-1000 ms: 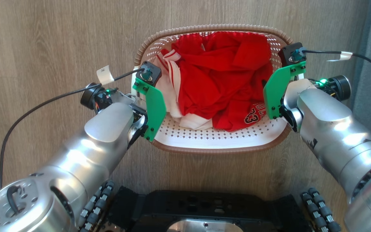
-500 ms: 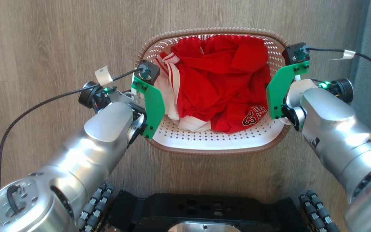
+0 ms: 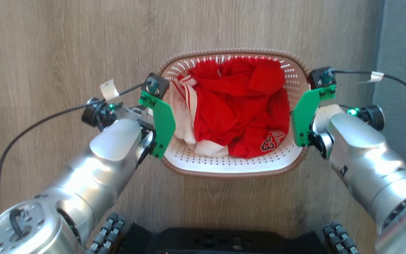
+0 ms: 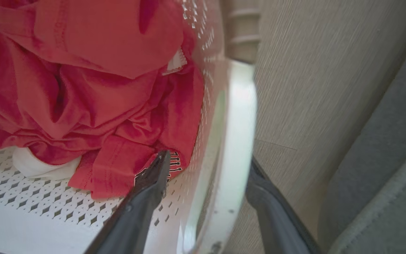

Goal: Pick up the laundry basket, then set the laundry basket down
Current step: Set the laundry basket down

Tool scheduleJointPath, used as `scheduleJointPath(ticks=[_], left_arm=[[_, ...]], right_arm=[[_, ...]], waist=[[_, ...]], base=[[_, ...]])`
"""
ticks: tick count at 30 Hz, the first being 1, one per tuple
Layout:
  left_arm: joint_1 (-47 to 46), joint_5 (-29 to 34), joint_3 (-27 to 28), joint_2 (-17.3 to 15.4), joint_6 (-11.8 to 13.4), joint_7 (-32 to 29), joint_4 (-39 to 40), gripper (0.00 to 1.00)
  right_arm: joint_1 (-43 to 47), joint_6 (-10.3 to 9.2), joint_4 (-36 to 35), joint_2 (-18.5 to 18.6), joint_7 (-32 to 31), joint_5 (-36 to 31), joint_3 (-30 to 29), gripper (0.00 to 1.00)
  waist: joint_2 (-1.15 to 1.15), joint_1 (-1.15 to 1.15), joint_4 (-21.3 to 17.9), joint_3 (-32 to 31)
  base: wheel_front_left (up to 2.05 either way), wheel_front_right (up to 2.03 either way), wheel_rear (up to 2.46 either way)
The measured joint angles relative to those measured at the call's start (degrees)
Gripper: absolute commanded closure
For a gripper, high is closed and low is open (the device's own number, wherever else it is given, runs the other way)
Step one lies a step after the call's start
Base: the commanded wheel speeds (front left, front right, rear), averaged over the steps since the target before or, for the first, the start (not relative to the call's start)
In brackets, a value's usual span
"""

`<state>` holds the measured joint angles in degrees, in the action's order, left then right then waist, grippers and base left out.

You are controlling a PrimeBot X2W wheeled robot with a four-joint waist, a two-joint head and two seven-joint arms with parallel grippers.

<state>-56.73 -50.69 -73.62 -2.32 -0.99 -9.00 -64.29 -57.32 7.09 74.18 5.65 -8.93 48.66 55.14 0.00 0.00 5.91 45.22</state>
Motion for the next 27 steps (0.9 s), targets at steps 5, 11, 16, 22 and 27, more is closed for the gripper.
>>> scheduleJointPath(ticks=[5,11,16,22,27], left_arm=[[2.3,-0.2,0.0,0.1,-0.1,0.1,-1.6,0.0],[5.2,-1.4,0.0,0.2,-0.2,2.0,-3.4,0.0],[7.5,-2.1,0.1,0.2,0.1,5.7,-4.9,0.0],[9.2,-2.9,0.8,0.2,1.6,14.9,-6.5,0.0],[9.9,-2.9,3.0,0.1,5.2,22.6,-7.0,0.0]], right_arm=[[2.0,0.0,0.1,-0.6,-0.6,-0.8,-1.7,0.0],[4.7,0.0,0.1,-1.6,0.7,-1.9,-2.2,0.0],[7.3,0.0,-1.4,-1.7,3.5,-1.8,-2.0,0.0],[8.8,0.0,-3.8,-1.8,13.0,-1.2,-2.9,0.0],[9.6,0.0,-4.7,-1.9,21.5,-1.1,-4.4,0.0]], waist=[[0.0,0.0,-0.2,-3.8],[0.0,0.0,-0.6,-9.4],[0.0,0.0,-0.8,-14.9],[0.0,0.0,-1.0,-21.6],[0.0,0.0,-1.0,-26.5]], base=[[0.0,0.0,0.0],[0.0,0.0,0.0],[0.0,0.0,0.0],[0.0,0.0,0.0],[0.0,0.0,0.0]])
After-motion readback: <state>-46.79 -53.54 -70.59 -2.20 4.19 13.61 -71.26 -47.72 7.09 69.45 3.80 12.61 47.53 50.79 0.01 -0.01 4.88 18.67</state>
